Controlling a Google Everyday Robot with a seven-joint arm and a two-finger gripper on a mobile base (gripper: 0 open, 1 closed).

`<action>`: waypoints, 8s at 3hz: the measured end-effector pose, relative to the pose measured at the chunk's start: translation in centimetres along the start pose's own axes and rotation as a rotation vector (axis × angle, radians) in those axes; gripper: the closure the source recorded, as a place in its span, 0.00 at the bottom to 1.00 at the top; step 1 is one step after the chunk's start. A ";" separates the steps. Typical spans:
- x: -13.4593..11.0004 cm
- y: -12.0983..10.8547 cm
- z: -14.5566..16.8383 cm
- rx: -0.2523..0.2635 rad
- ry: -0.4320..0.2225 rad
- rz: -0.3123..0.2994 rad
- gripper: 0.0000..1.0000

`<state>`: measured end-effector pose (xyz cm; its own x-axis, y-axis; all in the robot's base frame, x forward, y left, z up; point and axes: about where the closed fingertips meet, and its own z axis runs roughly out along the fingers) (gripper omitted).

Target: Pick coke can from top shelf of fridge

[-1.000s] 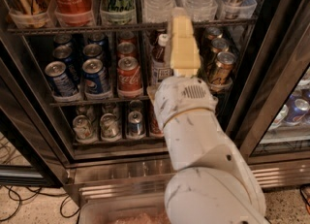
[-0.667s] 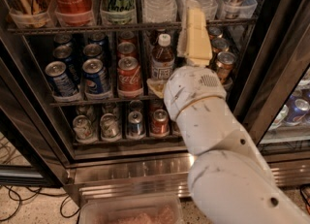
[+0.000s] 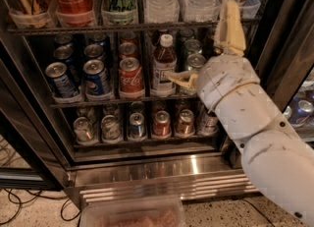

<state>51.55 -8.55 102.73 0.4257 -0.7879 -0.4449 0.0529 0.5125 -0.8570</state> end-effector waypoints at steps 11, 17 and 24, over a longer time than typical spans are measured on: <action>-10.9 -0.9 6.5 0.146 0.073 1.012 0.00; -17.8 8.5 9.5 -0.086 -0.109 1.012 0.05; -19.4 8.9 14.8 -0.134 -0.182 0.929 0.35</action>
Offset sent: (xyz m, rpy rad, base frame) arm 0.0030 0.0092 0.0122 0.2980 0.0648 -0.0300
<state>57.11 16.34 107.54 0.3803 -0.0151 -0.9247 -0.4762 0.8539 -0.2098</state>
